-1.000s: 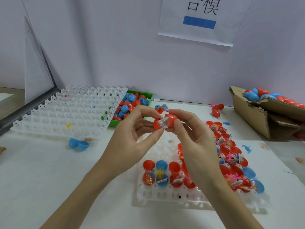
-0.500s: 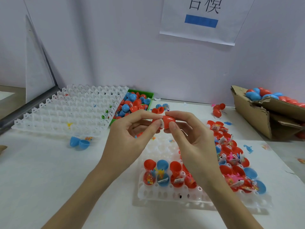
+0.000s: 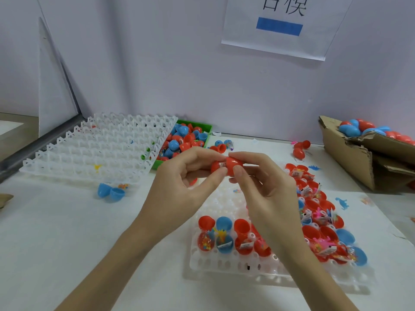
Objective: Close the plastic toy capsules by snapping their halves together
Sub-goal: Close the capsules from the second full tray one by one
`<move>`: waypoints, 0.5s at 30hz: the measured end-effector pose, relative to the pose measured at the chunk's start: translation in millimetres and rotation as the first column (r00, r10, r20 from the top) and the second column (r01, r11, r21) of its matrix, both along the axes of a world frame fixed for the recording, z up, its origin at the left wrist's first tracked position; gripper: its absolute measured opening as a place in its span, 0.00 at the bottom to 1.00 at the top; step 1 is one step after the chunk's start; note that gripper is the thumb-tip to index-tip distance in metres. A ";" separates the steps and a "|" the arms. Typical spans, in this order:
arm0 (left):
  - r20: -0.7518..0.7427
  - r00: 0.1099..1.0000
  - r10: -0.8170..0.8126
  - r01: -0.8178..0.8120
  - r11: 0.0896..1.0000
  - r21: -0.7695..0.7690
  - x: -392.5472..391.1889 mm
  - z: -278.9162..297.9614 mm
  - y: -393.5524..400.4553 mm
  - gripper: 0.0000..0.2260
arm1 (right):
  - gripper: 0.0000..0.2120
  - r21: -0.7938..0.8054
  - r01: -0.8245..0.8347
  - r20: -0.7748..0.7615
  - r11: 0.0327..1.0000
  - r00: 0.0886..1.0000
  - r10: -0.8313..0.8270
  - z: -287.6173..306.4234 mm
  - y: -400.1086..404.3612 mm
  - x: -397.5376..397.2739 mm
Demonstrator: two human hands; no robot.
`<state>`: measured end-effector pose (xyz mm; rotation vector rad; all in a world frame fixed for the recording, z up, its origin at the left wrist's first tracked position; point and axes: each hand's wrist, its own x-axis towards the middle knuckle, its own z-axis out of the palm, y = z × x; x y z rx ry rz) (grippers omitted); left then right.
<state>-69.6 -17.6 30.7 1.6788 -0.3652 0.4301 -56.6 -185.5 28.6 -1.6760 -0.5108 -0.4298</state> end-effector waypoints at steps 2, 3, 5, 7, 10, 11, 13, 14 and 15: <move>-0.002 0.999 -0.038 0.038 0.999 -0.016 -1.2 -0.2 -2.1 0.15 | 0.09 0.016 -0.012 -0.004 1.000 1.000 0.012 2.9 -3.4 0.7; -0.004 0.999 -0.037 0.037 0.999 -0.031 -1.5 -0.1 -2.6 0.17 | 0.09 0.016 -0.019 -0.006 1.000 1.000 0.019 3.7 -3.8 0.6; -0.007 1.000 -0.017 0.017 0.999 -0.034 -1.3 0.5 -2.0 0.17 | 0.09 0.019 -0.033 -0.006 0.999 0.999 0.034 4.3 -3.1 0.1; -0.004 1.000 -0.001 0.001 1.000 -0.024 -1.0 1.4 -0.7 0.15 | 0.10 0.024 -0.035 -0.003 0.999 0.999 0.036 4.0 -2.1 -0.2; 0.010 1.000 -0.002 0.002 0.998 -0.059 -1.1 2.3 -0.9 0.15 | 0.09 0.033 -0.035 -0.005 0.999 0.999 0.035 4.4 -2.0 -0.4; 0.015 1.000 -0.003 0.004 0.998 -0.066 -1.5 2.2 -1.3 0.15 | 0.10 0.031 -0.035 0.000 0.999 0.999 0.035 4.5 -1.9 -0.6; 0.023 1.000 -0.002 0.004 0.998 -0.067 -1.5 2.1 -2.5 0.15 | 0.10 0.029 -0.032 0.013 0.999 0.999 0.031 4.1 -1.0 -1.0; 0.022 1.000 0.000 0.001 0.997 -0.072 -1.4 1.7 -3.2 0.14 | 0.10 0.020 -0.022 0.028 1.000 0.999 0.022 3.0 -0.7 -1.1; 0.018 1.000 0.005 -0.003 0.996 -0.086 -1.2 1.2 -4.0 0.14 | 0.11 0.000 -0.009 0.055 1.000 0.998 0.009 1.2 -0.2 -0.9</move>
